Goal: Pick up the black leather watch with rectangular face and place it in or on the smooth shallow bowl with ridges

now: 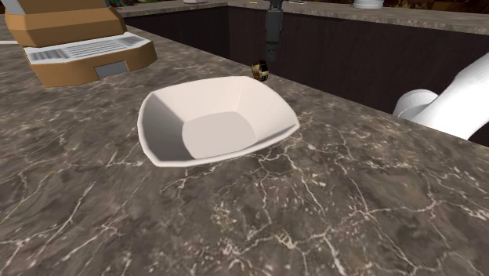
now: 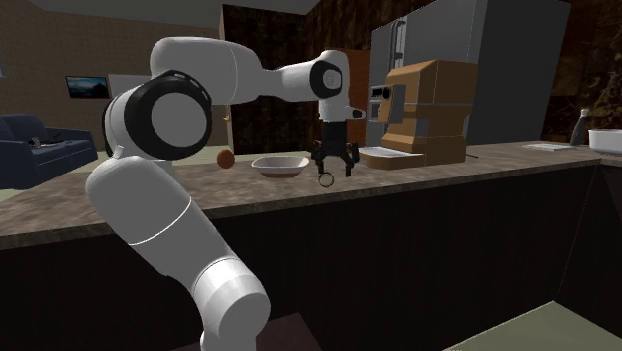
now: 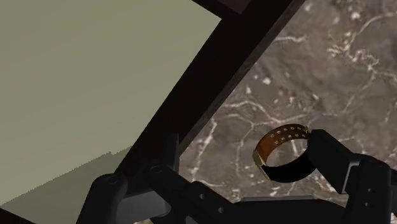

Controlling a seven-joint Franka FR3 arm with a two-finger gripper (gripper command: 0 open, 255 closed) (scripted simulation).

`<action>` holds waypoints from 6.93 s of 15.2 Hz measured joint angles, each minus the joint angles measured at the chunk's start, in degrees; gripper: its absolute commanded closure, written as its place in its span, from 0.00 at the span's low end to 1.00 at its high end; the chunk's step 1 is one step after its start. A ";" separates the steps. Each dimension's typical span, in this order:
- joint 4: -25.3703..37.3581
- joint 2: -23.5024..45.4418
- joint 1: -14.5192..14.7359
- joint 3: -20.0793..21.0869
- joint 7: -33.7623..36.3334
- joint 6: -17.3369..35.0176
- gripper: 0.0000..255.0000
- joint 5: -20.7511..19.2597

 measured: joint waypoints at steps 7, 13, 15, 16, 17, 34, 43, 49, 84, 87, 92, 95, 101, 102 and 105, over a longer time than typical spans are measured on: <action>2.07 3.55 2.19 2.54 -0.51 0.96 0.00 1.51; -1.85 2.93 2.34 2.69 -0.66 4.25 0.00 1.73; -2.00 2.88 2.36 2.71 -0.64 4.36 0.00 1.75; -2.03 2.86 2.36 2.71 -0.64 4.39 0.00 1.76; -2.04 2.86 2.36 2.71 -0.64 4.40 0.00 1.76; 2.41 3.63 2.24 2.60 -0.44 0.73 1.00 1.55; 11.79 6.02 1.96 2.51 -0.04 -6.28 1.00 1.03; 18.46 8.11 1.79 2.55 0.29 -10.90 1.00 0.63; 26.66 23.42 11.28 20.97 28.15 -3.89 1.00 -1.77; 26.37 23.30 11.25 20.93 28.08 -3.69 1.00 -1.71; 26.35 23.29 11.25 20.93 28.08 -3.67 0.00 -1.71; 26.35 23.29 11.25 20.93 28.08 -3.67 0.00 -1.71; 38.23 27.72 12.03 22.01 29.76 -11.76 0.00 -4.07; 38.41 27.69 12.04 22.02 29.78 -11.97 0.00 -4.05; 38.58 27.71 12.06 22.04 29.82 -12.16 0.00 -4.06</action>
